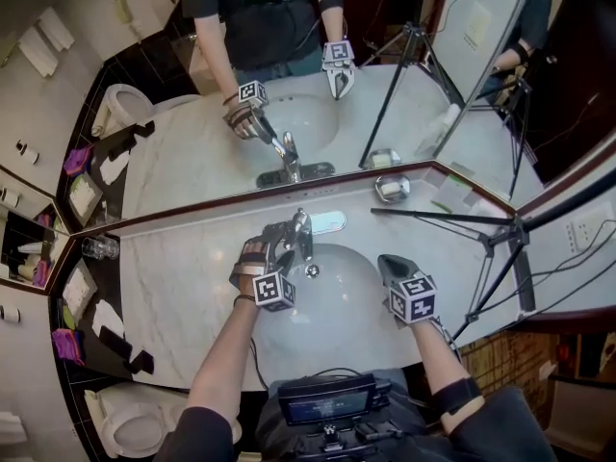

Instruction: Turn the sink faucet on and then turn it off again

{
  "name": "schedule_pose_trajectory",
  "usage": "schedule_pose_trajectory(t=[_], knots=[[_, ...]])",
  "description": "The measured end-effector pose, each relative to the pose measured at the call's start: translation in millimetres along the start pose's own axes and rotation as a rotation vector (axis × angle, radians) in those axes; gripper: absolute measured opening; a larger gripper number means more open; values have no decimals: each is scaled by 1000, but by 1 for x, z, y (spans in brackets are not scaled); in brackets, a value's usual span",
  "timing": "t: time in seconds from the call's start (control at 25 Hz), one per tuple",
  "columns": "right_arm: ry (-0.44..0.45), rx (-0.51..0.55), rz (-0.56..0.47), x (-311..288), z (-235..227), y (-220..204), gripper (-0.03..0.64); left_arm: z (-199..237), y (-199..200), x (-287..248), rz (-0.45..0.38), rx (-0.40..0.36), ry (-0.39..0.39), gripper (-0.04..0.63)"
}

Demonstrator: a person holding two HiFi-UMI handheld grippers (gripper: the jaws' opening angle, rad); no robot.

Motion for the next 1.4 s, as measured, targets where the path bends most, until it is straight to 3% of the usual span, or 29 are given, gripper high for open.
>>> schedule_pose_trajectory(t=[0.2, 0.52, 0.76, 0.92, 1.4], knots=[[-17, -2, 15, 1, -8, -3, 18, 3, 0, -19, 2, 24, -14, 289], [-26, 2, 18, -2, -13, -1, 18, 6, 6, -31, -28, 90, -26, 86], [-24, -1, 10, -3, -12, 1, 18, 9, 7, -34, -27, 177, -41, 87], [-19, 0, 8, 0, -8, 0, 18, 4, 3, -41, -29, 179, -75, 86], [-2, 8, -4, 2, -3, 1, 18, 16, 5, -46, -11, 285, -161, 91]])
Point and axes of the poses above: the fingertips, and each gripper's own axes: x backward along the fingers, z to its left, y out of its top, the point moved 6 cm from there along x, backward along the fingers, and after that the axes turned 4 degrees about -z, right-handed, at the moved point
